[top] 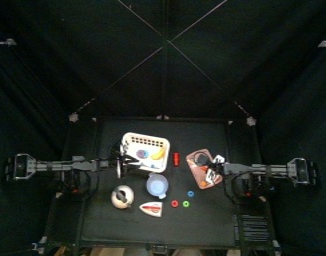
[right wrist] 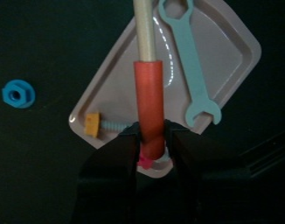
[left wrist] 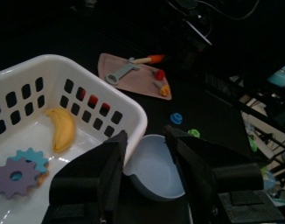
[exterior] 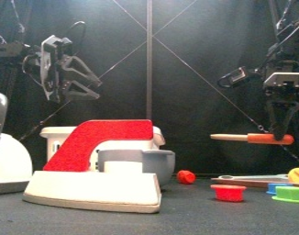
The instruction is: Hand over screwdriver
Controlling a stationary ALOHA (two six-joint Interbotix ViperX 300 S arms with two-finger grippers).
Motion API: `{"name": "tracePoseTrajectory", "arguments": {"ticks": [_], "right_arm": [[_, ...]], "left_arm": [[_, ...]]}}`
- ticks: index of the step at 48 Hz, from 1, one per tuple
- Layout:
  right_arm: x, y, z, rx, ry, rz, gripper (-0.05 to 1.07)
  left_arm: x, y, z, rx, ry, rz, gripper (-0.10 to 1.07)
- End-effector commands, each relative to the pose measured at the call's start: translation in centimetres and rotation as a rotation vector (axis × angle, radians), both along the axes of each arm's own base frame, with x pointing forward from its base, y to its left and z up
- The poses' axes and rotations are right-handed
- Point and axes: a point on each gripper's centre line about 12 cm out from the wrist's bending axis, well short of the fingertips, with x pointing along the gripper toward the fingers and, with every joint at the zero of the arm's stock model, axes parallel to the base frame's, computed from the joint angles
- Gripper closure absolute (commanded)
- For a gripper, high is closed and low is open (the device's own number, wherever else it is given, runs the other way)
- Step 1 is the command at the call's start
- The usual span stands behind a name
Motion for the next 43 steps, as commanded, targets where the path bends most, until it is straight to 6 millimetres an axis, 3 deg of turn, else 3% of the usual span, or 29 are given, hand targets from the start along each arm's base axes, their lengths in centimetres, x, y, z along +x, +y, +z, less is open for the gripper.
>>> {"name": "tracePoseTrajectory", "arguments": {"ticks": [1, 15, 28, 43], "right_arm": [[1.1, 0.0, 1.4, -0.011, -0.087, 0.015, 0.46], [4.5, 0.4, 4.3, -0.028, -0.363, 0.077, 0.46], [7.7, 0.6, 8.1, -0.058, -0.747, 0.146, 0.46], [11.2, 0.3, 8.4, -0.06, -0.991, 0.189, 0.46]], "left_arm": [[0.2, 0.0, 0.6, 0.007, -0.025, -0.003, 0.18], [0.4, -0.1, 1.1, -0.003, -0.061, -0.005, 0.18], [0.8, -0.4, 2.8, 0.03, -0.246, -0.033, 0.18], [3.0, -0.3, 3.4, 0.132, -0.376, -0.07, 0.18]]}}
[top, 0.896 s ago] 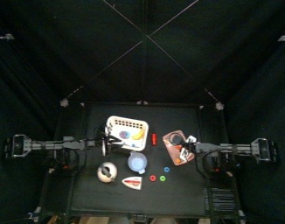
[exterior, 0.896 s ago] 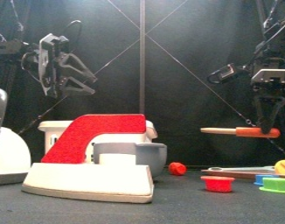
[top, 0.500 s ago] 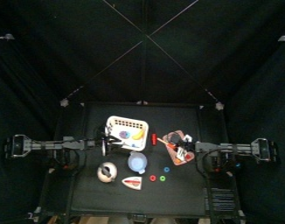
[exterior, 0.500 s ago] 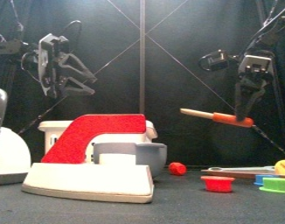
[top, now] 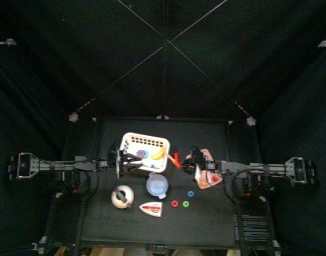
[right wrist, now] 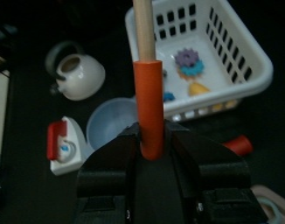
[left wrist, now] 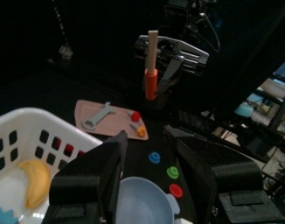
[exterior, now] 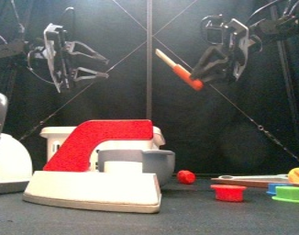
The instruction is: Hand over screwdriver
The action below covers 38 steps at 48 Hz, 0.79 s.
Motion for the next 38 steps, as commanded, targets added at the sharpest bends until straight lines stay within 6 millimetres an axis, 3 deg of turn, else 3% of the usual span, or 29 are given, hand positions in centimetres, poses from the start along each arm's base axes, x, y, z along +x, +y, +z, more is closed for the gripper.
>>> {"name": "tracePoseTrajectory", "arguments": {"ticks": [1, 17, 38], "right_arm": [[1.2, -0.2, 1.1, -0.012, -0.086, 0.013, 0.46], [5.0, -0.5, 0.8, -0.038, -0.138, 0.05, 0.46], [8.0, -0.5, 0.8, -0.076, -0.134, 0.086, 0.46]], "left_arm": [[1.2, 0.1, 1.1, 0.036, -0.074, -0.009, 0.18], [4.0, 0.0, 0.3, 0.101, -0.164, -0.036, 0.18], [6.4, -0.4, 0.0, 0.092, -0.177, -0.059, 0.18]]}}
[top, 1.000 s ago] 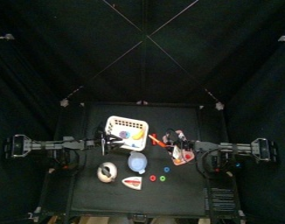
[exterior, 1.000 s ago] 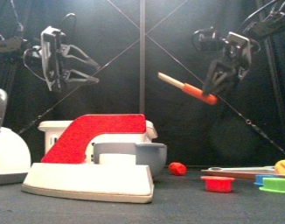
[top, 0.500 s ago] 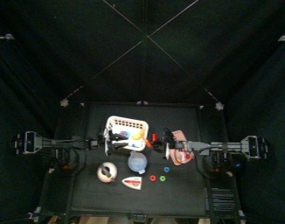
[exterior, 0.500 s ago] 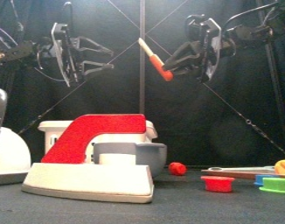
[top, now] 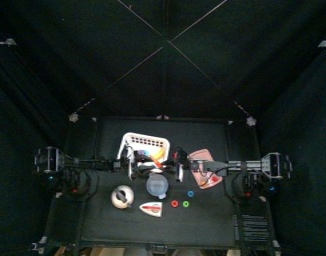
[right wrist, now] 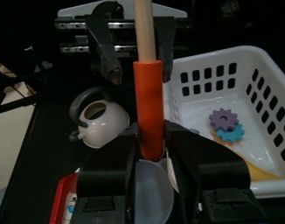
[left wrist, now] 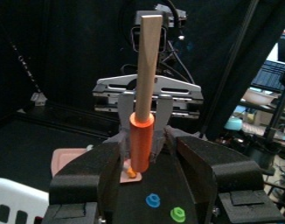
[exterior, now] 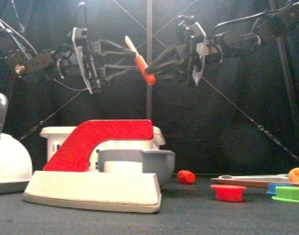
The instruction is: Hand over screwdriver
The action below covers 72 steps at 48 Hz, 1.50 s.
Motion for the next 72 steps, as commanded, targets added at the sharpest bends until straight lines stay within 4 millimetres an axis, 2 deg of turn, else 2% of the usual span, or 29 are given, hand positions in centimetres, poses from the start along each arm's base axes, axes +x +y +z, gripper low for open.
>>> {"name": "tracePoseTrajectory", "arguments": {"ticks": [1, 14, 31, 44, 60, 65, 72], "right_arm": [[0.7, 0.0, 1.6, -0.005, -0.048, 0.004, 0.46], [1.5, -0.1, 1.5, -0.005, -0.056, 0.007, 0.46], [1.7, -0.1, 1.9, -0.005, -0.072, 0.011, 0.46], [1.7, -0.1, 2.0, 0.005, -0.077, 0.006, 0.42], [1.7, 0.0, 2.0, 0.022, -0.08, -0.001, 0.18], [1.6, 0.1, 2.2, 0.022, -0.083, 0.001, 0.14], [1.5, 0.2, 2.2, 0.019, -0.084, 0.004, 0.14]], "left_arm": [[0.5, 0.1, 0.9, 0.002, -0.04, 0.002, 0.18], [0.4, 0.5, 0.7, -0.028, -0.04, 0.035, 0.22], [0.3, 0.7, 0.7, -0.048, -0.041, 0.051, 0.5], [0.2, 0.7, 0.8, -0.065, -0.046, 0.061, 0.5], [0.2, 0.7, 0.7, -0.069, -0.045, 0.066, 0.5], [0.1, 0.8, 0.6, -0.075, -0.041, 0.072, 0.5], [0.0, 0.9, 0.6, -0.079, -0.044, 0.079, 0.5]]}}
